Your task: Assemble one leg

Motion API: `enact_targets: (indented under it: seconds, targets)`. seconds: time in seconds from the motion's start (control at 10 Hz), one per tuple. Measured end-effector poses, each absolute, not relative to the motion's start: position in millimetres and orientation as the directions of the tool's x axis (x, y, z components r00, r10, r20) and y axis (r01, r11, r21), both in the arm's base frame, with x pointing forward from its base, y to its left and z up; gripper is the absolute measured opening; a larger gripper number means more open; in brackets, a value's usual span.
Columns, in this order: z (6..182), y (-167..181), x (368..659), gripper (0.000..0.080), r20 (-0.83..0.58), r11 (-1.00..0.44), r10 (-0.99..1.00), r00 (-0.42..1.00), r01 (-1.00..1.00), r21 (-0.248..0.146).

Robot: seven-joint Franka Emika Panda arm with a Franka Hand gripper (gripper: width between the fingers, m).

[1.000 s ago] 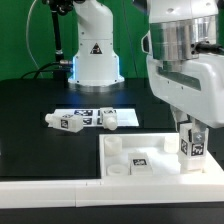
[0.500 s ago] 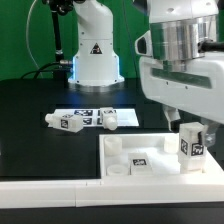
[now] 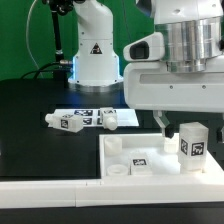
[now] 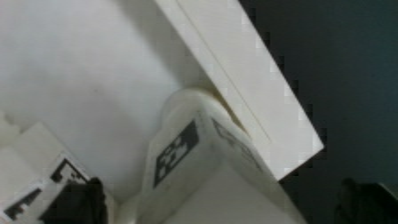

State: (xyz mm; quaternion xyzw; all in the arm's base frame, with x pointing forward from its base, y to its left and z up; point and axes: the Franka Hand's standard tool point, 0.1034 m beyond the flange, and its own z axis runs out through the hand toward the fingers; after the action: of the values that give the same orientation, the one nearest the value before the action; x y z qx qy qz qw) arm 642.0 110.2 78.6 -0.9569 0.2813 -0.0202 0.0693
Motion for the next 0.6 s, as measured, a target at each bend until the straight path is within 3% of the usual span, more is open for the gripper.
enact_targets:
  seconds: [0.1,0.3,0.4,0.6]
  targets:
    - [78.6,110.1,642.0,0.0649,0.006,-0.854,-0.505,0.863,-0.499,-0.144]
    - [76.9,110.7,640.8,0.0649,0.066,-0.991,-0.101,0.993,-0.095,-0.095]
    - [76.3,111.3,640.4,0.0649,0.073,-0.996,-0.023,0.997,-0.017,-0.087]
    - [76.4,110.6,640.7,0.0619,0.071,-0.995,-0.051,0.996,-0.044,-0.089]
